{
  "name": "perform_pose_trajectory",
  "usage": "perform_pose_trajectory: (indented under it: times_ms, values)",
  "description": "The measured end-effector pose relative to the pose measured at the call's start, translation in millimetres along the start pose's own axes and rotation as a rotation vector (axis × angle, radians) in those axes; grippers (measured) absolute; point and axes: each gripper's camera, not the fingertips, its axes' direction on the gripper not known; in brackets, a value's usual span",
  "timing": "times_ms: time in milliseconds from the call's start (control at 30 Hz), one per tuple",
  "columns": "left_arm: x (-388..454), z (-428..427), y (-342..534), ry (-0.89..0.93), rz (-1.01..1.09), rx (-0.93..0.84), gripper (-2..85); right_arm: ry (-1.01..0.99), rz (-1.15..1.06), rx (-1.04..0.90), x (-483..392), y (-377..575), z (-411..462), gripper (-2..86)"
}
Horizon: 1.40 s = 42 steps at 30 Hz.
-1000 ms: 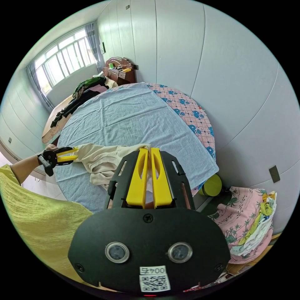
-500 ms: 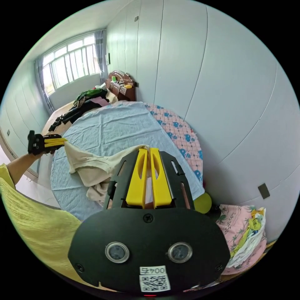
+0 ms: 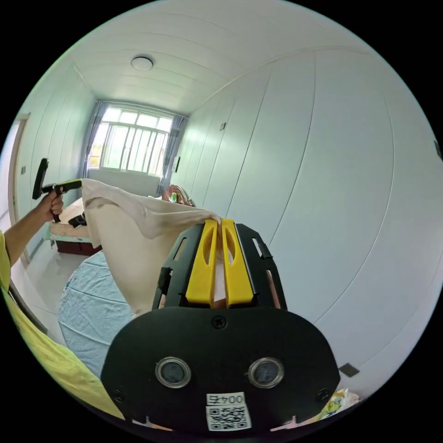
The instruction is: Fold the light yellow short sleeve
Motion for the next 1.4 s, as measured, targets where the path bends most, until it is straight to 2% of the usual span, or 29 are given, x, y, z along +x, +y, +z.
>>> perform_pose_trajectory:
  times_ms: [100, 367, 967, 1233, 1400]
  values:
    - [-11.8, -30.3, -23.5, -0.069, 0.007, 0.07, 1.1, 0.047, -0.062, 0.062, -21.7, -21.3, -14.3, -0.7]
    - [-40.0, -100.7, -40.2, -0.189, -0.01, 0.201, 1.1, 0.014, -0.145, 0.157, -69.5, -46.3, -31.3, -0.8]
    - [-44.7, -238.5, 8.3, -0.283, 0.038, 0.197, 1.3, -0.428, -0.329, 0.181, -136.1, 1.6, -69.3, -0.8]
    - [-62.2, -211.1, 12.8, -0.311, 0.026, 0.088, 1.1, -0.576, -0.34, 0.096, -143.5, 16.4, -27.0, -0.9]
    - [-106.5, -118.6, 46.6, -0.287, -0.024, -0.049, 1.0, -0.544, -0.308, -0.054, -166.6, 50.3, 68.4, -0.8]
